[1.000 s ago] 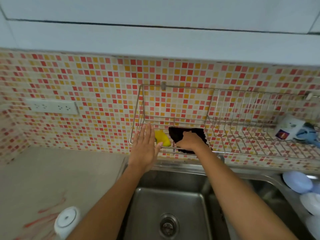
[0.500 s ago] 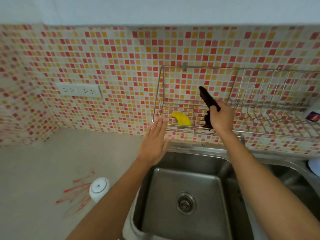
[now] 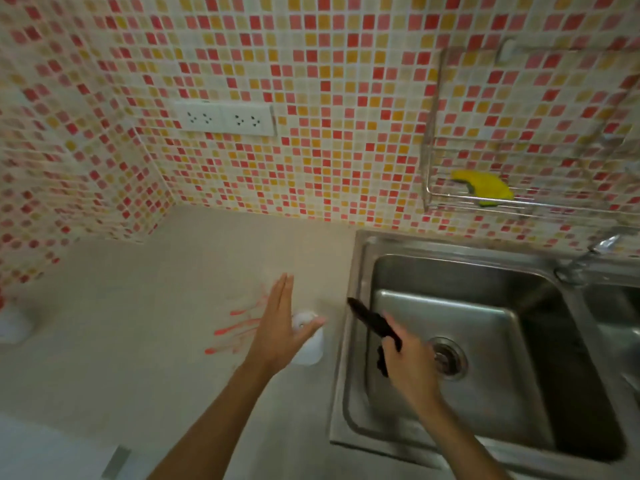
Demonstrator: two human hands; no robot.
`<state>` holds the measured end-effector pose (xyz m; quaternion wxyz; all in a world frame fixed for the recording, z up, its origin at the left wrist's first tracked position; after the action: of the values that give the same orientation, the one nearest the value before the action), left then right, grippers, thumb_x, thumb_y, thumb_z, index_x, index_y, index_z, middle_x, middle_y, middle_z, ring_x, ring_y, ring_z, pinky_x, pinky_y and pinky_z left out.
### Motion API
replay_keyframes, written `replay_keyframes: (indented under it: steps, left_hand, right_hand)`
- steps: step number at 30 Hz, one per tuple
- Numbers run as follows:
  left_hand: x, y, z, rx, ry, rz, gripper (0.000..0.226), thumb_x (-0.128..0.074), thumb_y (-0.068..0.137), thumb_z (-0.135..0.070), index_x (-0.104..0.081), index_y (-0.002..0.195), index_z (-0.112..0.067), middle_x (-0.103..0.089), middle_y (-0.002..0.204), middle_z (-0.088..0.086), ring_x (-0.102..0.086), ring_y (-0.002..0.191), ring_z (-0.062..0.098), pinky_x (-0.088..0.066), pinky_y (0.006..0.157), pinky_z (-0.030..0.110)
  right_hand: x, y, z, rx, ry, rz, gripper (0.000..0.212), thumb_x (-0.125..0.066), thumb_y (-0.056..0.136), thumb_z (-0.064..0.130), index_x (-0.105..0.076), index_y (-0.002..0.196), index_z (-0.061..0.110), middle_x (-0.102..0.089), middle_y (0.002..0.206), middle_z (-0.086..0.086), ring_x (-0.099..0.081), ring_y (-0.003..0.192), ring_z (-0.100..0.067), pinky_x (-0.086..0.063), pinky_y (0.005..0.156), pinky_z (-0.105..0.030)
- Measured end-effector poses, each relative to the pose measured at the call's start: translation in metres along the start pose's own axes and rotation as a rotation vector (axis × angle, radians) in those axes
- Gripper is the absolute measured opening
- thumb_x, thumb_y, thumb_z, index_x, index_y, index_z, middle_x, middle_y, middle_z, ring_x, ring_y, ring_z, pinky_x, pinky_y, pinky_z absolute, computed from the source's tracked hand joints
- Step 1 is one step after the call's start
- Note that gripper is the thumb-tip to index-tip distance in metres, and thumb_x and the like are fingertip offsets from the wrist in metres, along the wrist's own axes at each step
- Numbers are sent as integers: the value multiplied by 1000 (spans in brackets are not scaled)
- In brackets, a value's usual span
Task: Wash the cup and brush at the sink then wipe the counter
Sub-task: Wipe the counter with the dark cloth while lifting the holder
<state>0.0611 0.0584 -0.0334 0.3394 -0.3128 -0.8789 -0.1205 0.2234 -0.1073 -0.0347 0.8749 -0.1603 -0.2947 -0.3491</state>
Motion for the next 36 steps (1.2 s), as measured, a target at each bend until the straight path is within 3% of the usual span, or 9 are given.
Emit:
replay_keyframes:
  steps: [2,4,7,11,14,20,25,30,36]
  left_hand:
    - [-9,-7,19,59,-124,29,108,-67,69,-63,-7,150,-28,-11,156,-15,-10,144,5,-15,117,31]
    - [-20,-12,37,108,-242,27,113,-77,56,-61,-16,146,-31,-27,147,-16,-27,139,8,-23,114,32]
    - [-35,-12,57,56,-369,26,100,-91,48,-50,-39,131,-27,-49,131,-8,-47,124,12,-37,108,41]
    - [-48,-11,74,29,-420,8,98,-93,53,-37,-41,133,-13,-52,129,0,-49,123,15,-38,107,44]
    - [-53,-13,77,10,-462,7,99,-91,58,-24,-35,138,-8,-48,136,3,-44,129,13,-33,111,38]
    - [-29,-6,75,-23,-490,-99,89,-87,65,-17,-36,138,-22,-47,136,-10,-42,129,3,-33,110,22]
    - [58,31,93,-12,-506,-373,100,-90,60,-15,-28,138,-24,-47,130,-19,-47,121,-5,-39,102,17]
    - [123,58,141,4,-424,-527,100,-89,62,-24,-22,137,-31,-43,128,-23,-45,118,-10,-43,98,15]
    - [164,65,180,-16,-352,-612,102,-88,65,-23,-22,141,-14,-42,134,-11,-47,121,-4,-44,97,17]
  right_hand:
    - [-50,-20,-17,-96,-81,87,49,-46,98,21,-37,147,24,-60,131,-10,-61,111,-25,-45,92,-28]
    - [-94,-41,-26,-114,-229,247,57,-25,98,53,-18,151,35,-24,158,0,-29,141,-24,-25,113,-39]
    - [-133,-56,-41,-79,-560,289,78,19,76,73,1,147,48,15,156,11,16,144,-21,3,111,-63]
    - [-141,-32,-46,54,-613,151,50,-19,98,51,-40,141,35,-21,159,1,-9,146,-25,-13,109,-68]
    - [-149,-10,-52,59,-619,149,56,-12,98,49,-23,150,33,3,160,8,10,145,-17,-7,116,-60]
    - [-171,-26,-39,24,-494,70,59,-18,99,45,-18,153,24,-1,161,-1,9,147,-23,-5,118,-49]
    - [-207,-61,-4,380,-749,206,54,-26,100,45,-22,152,31,-22,158,1,-21,145,-29,-15,114,-53]
    - [-307,-30,74,699,-651,362,51,-29,99,52,-24,148,41,-26,157,3,-22,145,-30,-8,109,-69]
    - [-307,131,83,409,-773,141,52,-18,99,54,-19,150,42,-19,160,6,-15,147,-24,-6,114,-60]
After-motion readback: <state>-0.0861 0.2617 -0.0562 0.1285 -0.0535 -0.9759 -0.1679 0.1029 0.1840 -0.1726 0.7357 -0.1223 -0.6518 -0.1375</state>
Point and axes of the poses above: each hand's wrist, its own y-axis towards the middle knuckle, its own x-axis out of the back of the hand, z = x × y, the point moved 3 cm from there along y, towards the middle knuckle
